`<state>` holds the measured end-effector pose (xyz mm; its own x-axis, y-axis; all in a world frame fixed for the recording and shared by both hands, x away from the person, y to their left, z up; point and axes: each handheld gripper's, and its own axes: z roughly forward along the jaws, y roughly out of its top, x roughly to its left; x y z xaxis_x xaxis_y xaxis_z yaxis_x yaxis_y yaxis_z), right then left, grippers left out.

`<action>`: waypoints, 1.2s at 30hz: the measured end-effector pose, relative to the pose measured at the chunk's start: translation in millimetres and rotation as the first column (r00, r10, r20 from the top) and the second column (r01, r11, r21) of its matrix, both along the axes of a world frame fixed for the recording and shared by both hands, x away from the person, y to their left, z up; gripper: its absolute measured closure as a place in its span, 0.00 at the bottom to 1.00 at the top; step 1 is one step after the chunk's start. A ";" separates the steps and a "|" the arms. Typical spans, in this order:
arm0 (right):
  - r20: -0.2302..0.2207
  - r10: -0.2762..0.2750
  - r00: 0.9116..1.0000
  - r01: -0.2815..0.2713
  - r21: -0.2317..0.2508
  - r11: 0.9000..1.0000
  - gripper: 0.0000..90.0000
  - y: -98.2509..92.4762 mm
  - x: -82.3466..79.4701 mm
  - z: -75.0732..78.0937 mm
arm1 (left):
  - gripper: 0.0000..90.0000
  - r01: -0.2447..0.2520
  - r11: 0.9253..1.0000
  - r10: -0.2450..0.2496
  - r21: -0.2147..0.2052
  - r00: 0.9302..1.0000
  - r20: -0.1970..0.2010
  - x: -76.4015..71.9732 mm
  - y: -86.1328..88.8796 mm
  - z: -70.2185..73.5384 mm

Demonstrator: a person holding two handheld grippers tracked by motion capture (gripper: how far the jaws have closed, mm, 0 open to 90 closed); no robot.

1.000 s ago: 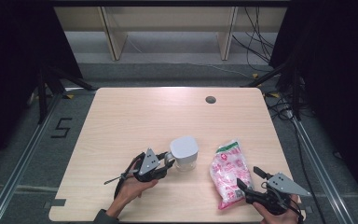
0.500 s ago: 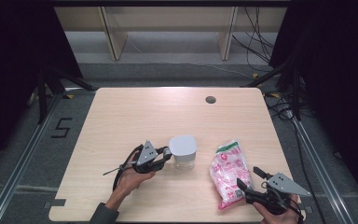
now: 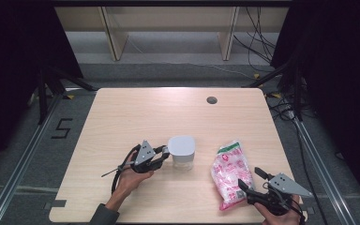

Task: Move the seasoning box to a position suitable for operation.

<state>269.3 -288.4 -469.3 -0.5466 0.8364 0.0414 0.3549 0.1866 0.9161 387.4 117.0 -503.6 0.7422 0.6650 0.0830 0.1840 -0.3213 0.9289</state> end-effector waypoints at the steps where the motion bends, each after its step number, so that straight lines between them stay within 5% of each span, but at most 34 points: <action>1: 0.002 0.000 1.000 0.000 0.017 1.000 0.28 1.1 0.2 -1.2 | 0.77 -0.013 1.000 0.013 -0.010 1.000 0.008 0.4 0.4 -0.9; 10: -0.002 0.002 1.000 -0.002 0.015 1.000 0.28 0.9 0.5 -0.8 | 0.78 -0.017 1.000 0.017 0.001 1.000 -0.003 -0.1 5.4 0.5; 16: 0.010 0.014 1.000 -0.014 -0.015 1.000 0.28 -0.4 0.8 -0.6 | 0.78 -0.023 1.000 0.023 -0.016 1.000 -0.018 -1.8 9.0 -0.7; 23: -0.004 0.004 1.000 -0.004 0.006 1.000 0.28 0.1 -0.1 -1.0 | 0.77 -0.024 0.999 0.022 -0.041 0.999 -0.040 -1.3 10.2 -1.4; 28: 0.011 -0.016 1.000 0.016 0.011 1.000 0.28 -1.7 0.6 -1.4 | 0.59 0.001 1.000 -0.002 -0.013 0.998 -0.066 -1.1 14.9 0.0; 29: -0.003 -0.014 1.000 0.014 0.026 1.000 0.28 -0.6 0.0 -1.6 | 0.47 0.004 1.000 -0.004 -0.006 0.997 -0.077 -2.5 17.1 2.7; 31: 0.017 -0.009 1.000 0.009 0.002 1.000 0.28 -1.9 1.2 -2.6 | 0.44 0.016 1.000 -0.017 -0.018 0.997 -0.073 -7.0 20.4 8.5; 36: -0.017 -0.006 1.000 0.007 0.022 1.000 0.28 -0.9 0.7 -2.5 | 0.39 0.034 0.999 -0.034 0.001 0.997 -0.064 -15.6 29.9 25.0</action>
